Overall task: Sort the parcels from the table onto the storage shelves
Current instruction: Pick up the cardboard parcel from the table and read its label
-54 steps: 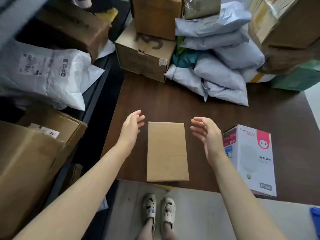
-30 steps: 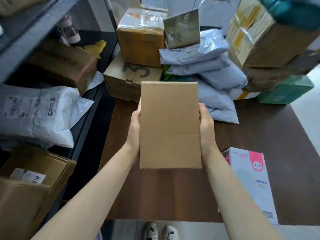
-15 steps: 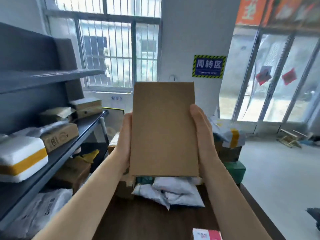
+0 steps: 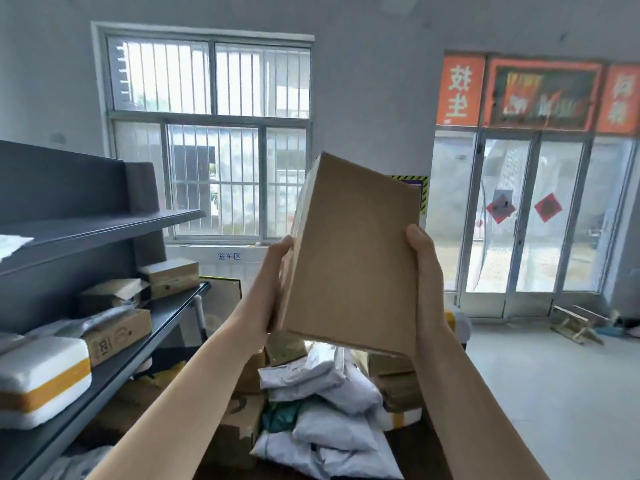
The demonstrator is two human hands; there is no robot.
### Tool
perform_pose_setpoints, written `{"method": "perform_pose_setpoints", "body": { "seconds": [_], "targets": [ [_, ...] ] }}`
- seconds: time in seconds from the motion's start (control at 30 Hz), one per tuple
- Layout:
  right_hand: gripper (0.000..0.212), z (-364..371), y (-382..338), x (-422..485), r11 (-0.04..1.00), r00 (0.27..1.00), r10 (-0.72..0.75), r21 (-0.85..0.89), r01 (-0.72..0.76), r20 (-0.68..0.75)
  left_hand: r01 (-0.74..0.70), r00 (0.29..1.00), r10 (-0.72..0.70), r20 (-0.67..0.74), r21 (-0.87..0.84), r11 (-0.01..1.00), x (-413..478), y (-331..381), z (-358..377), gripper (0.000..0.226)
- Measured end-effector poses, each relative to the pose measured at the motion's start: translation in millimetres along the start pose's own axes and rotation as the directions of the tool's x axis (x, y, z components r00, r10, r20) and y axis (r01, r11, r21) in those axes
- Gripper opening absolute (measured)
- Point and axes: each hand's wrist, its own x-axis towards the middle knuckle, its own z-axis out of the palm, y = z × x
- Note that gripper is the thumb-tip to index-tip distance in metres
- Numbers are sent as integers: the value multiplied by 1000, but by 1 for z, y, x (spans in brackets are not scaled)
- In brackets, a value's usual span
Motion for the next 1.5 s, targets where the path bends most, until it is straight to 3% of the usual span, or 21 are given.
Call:
{"method": "perform_pose_setpoints", "body": {
  "seconds": [0.07,0.13,0.2,0.3,0.37,0.43,0.47,0.6,0.7,0.77,0.87,0.93,1.07,1.13,1.17,1.23,1.3,1.43,1.5],
  "targets": [
    [61,1,-3,-7,957,984,-170,-246,152,-51,-7,999,9,-42,57,998,-1,-1,-3,44],
    [55,0,-1,-10,761,933,-358,-571,307,24,-75,984,106,-144,206,976,3,-2,-2,37],
    [56,8,3,-14,643,939,-310,-695,322,148,-163,938,255,-235,349,923,8,-6,1,28],
    [68,13,10,-15,639,979,-123,-743,202,160,-223,891,379,-250,487,844,3,-14,14,26],
    [77,9,9,-10,741,988,-91,-655,150,123,-271,885,429,-183,547,792,0,-15,15,26],
    [75,-3,10,-2,936,995,-40,-344,71,95,-328,914,399,-78,440,836,-1,-7,11,34],
    [68,-8,11,0,987,994,-5,-160,23,112,-347,926,377,-18,349,871,2,-6,8,36],
    [47,-4,9,-3,976,982,59,198,-95,177,-264,962,274,5,289,920,10,-13,5,42],
    [29,-3,8,-4,918,974,70,367,-147,214,73,994,-75,77,24,997,12,-27,4,57],
    [29,-6,11,-1,924,975,68,357,-141,209,181,977,-169,127,-88,980,13,-32,1,54],
    [43,-13,19,7,995,986,-48,97,32,159,148,986,-136,100,-132,980,22,-36,-9,50],
    [48,-19,20,12,952,967,-217,-192,240,134,133,987,-118,108,-140,981,25,-36,-14,46],
    [29,-26,18,18,575,850,-444,-638,512,282,124,992,-123,22,-52,991,29,-33,-22,42],
    [27,-26,18,20,427,839,-432,-744,514,331,92,990,-87,-110,40,995,36,-29,-23,44],
    [29,-24,18,19,425,864,-387,-769,478,323,60,984,-41,-174,103,993,39,-28,-22,44],
    [50,-16,19,13,592,935,-214,-723,355,283,-51,972,105,-210,248,967,39,-26,-14,38],
    [71,-10,24,10,779,965,-68,-591,209,252,-163,963,224,-152,335,928,35,-24,-4,42],
    [68,-3,27,13,890,975,-100,-421,177,199,-293,940,336,-48,384,875,32,-22,1,41],
    [59,-3,28,15,904,976,-128,-383,188,178,-287,949,313,-44,291,913,31,-19,3,31]
  ]
}}
